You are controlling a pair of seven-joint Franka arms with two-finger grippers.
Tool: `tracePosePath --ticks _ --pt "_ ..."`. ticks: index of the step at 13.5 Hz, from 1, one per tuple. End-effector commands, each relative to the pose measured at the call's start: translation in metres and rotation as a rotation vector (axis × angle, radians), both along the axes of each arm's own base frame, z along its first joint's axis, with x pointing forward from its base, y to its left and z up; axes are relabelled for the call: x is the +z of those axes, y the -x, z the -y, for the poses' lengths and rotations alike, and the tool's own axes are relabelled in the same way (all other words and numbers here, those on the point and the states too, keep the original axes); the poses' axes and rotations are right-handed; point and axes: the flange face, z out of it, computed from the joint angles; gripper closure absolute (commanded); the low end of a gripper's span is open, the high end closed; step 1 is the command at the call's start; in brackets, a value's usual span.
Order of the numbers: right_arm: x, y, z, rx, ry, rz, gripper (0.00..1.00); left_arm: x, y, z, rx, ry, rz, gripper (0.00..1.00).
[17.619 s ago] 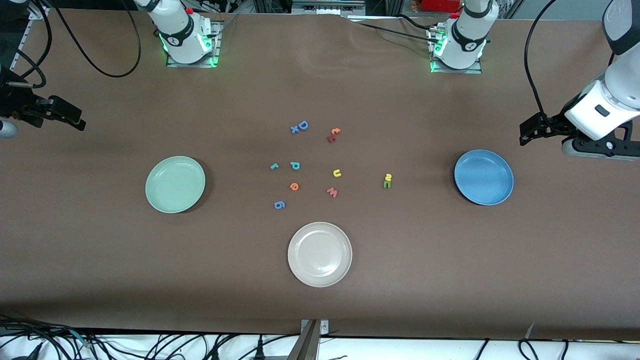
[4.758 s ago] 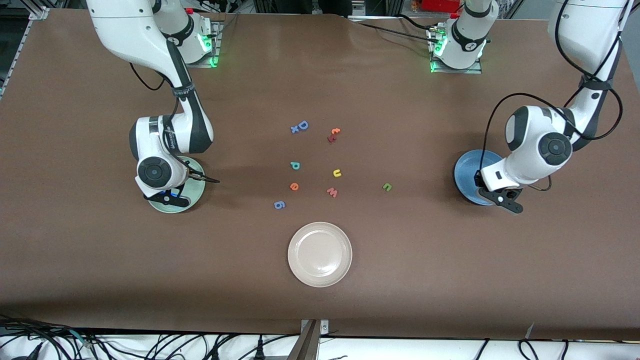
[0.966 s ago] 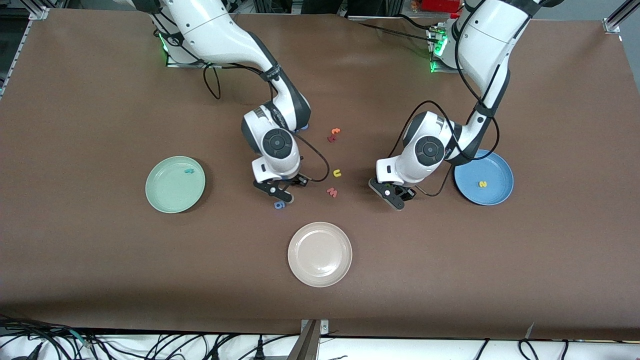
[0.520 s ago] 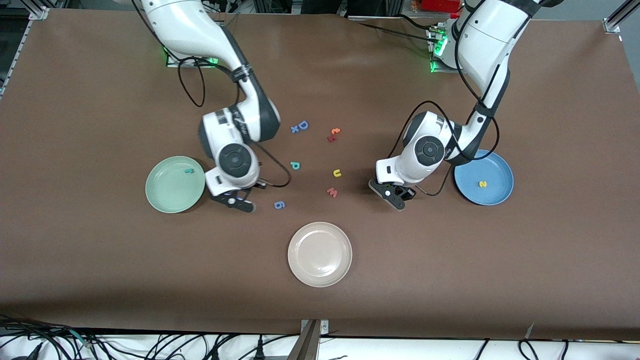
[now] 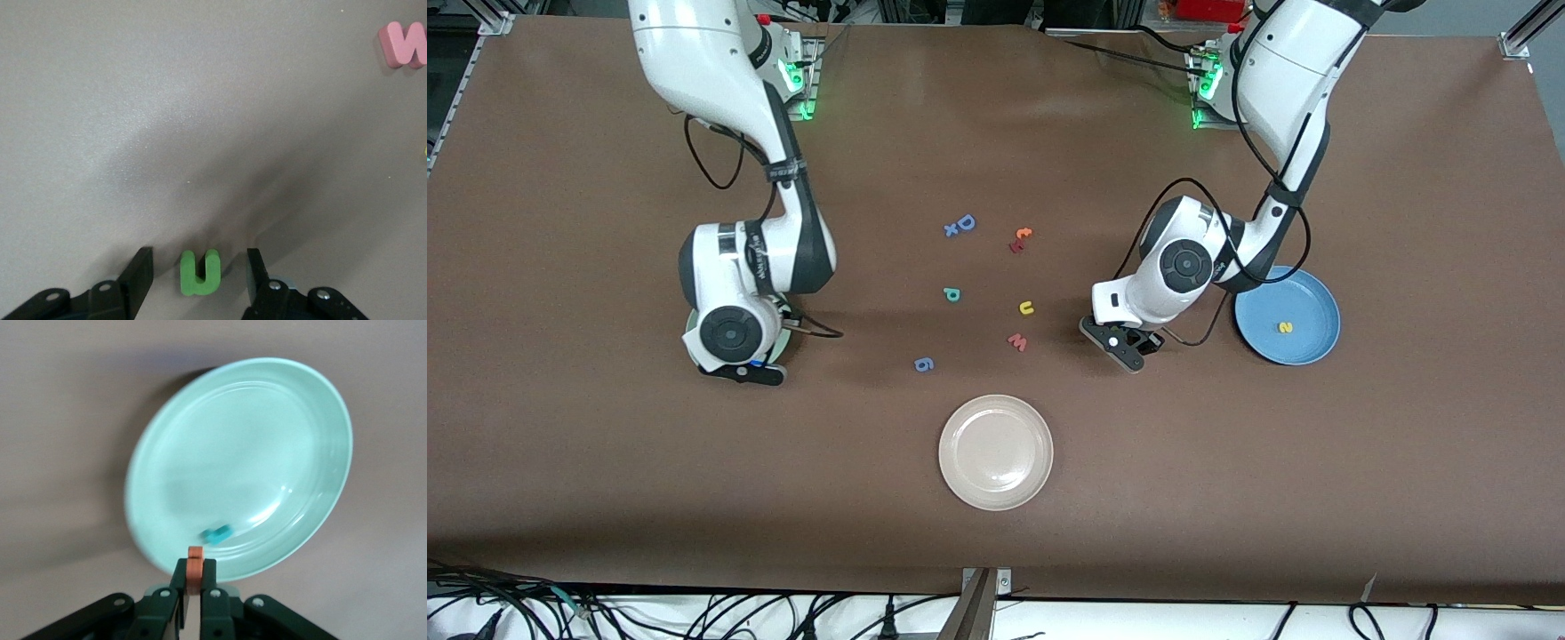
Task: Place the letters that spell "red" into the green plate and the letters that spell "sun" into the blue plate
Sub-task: 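Carry orange e to the green plate while the left gripper grasps green u, then grasp teal p with the right gripper while the left gripper places green u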
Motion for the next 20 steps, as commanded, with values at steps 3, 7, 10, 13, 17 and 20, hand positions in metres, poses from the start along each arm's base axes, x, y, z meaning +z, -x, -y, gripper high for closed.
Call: tracePosePath --ticks 3,7,10,13,17,20 --pt "-0.040 -0.005 0.036 0.041 -0.001 -0.049 0.87 -0.014 0.011 -0.003 0.013 -0.019 -0.030 0.40" --pt "-0.031 -0.005 0.028 0.032 -0.011 -0.040 0.00 -0.016 0.006 -0.018 0.033 -0.032 -0.028 0.47" --pt "-0.010 0.002 -0.013 0.036 -0.008 -0.037 0.00 -0.015 0.006 -0.018 0.028 -0.033 -0.026 0.62" --pt "0.003 0.023 -0.086 -0.040 0.054 0.044 0.00 -0.012 0.004 -0.019 0.018 -0.031 -0.019 0.73" --pt "0.002 0.055 -0.179 -0.239 0.022 0.170 0.00 0.009 -0.011 -0.041 -0.007 -0.027 0.010 0.96" --pt "0.002 0.065 -0.221 -0.429 -0.091 0.218 0.01 0.042 -0.032 -0.083 -0.009 -0.031 0.015 1.00"
